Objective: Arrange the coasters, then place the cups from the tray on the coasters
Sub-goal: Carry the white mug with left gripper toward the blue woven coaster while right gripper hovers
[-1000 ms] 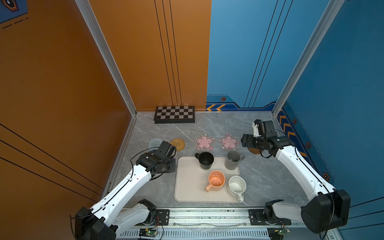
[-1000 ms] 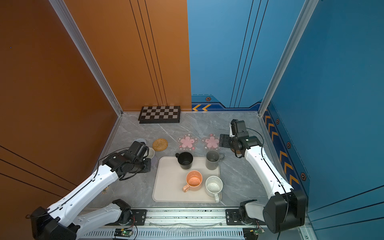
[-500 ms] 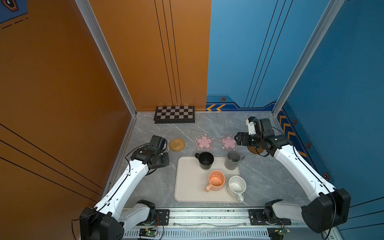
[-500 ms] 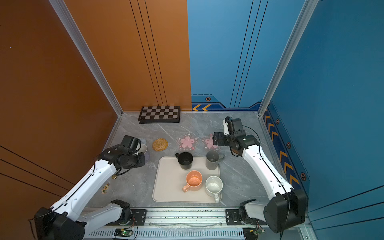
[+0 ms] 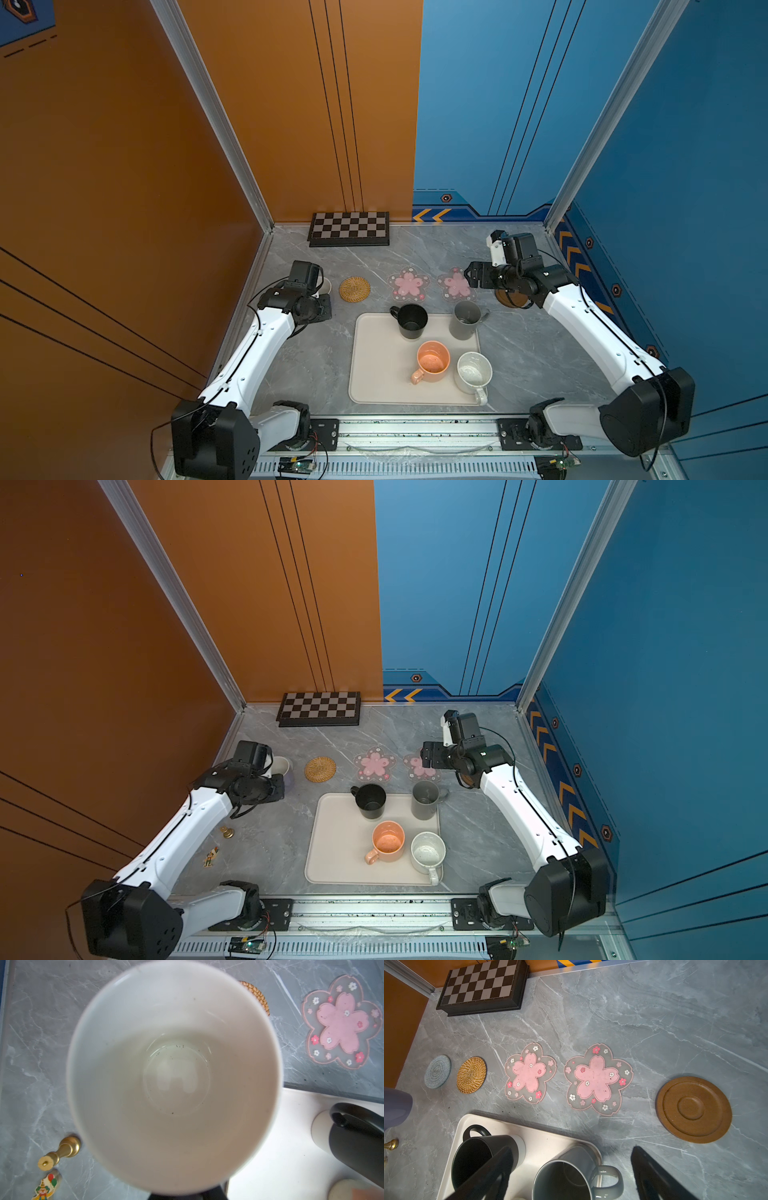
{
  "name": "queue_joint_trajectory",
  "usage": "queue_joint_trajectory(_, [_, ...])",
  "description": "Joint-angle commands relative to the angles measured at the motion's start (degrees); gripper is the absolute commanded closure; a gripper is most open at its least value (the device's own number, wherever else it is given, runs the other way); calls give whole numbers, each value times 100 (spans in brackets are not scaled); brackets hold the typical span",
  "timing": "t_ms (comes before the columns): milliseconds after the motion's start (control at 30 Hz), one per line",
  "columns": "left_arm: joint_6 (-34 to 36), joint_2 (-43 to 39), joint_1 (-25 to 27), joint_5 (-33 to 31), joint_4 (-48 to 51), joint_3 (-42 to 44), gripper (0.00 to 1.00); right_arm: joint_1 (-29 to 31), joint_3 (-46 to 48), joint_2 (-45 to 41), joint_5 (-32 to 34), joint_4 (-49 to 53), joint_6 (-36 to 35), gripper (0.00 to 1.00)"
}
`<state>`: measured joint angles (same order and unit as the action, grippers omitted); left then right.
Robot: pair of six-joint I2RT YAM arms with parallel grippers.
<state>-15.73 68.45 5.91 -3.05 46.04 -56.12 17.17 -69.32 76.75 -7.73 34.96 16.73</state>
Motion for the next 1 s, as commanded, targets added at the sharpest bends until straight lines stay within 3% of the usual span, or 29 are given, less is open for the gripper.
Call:
queue_joint_trajectory(0, [419,65,-229,-27,-245,-252,100,28,-227,129,65,134,12,9])
queue_joint_trajectory(600, [1213,1071,-701,-56,-642,-938,100,199,-675,503,170,183,128,9])
queue_joint_trajectory(967, [1436,1398,-974,152,-1222,-842,100,211,-816,705,219,182,129,9])
